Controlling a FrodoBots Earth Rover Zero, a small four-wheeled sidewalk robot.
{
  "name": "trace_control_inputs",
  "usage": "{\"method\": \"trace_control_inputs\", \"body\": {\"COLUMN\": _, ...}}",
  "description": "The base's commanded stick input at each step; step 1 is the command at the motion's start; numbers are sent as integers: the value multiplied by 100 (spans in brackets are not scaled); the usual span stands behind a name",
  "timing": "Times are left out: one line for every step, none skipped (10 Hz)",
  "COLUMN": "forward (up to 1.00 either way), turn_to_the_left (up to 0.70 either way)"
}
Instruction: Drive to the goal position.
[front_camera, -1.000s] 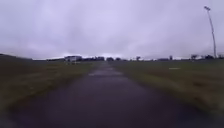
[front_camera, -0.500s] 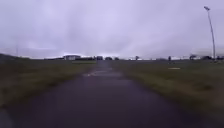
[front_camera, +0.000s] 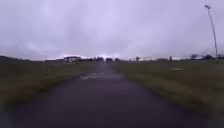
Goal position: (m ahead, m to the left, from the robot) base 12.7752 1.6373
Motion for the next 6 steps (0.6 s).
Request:
{"method": "trace_control_inputs", "body": {"forward": 100, "turn_to_the_left": 0}}
{"method": "trace_control_inputs", "body": {"forward": 100, "turn_to_the_left": 0}}
{"method": "trace_control_inputs", "body": {"forward": 100, "turn_to_the_left": 0}}
{"method": "trace_control_inputs", "body": {"forward": 100, "turn_to_the_left": 0}}
{"method": "trace_control_inputs", "body": {"forward": 100, "turn_to_the_left": 0}}
{"method": "trace_control_inputs", "body": {"forward": 100, "turn_to_the_left": 0}}
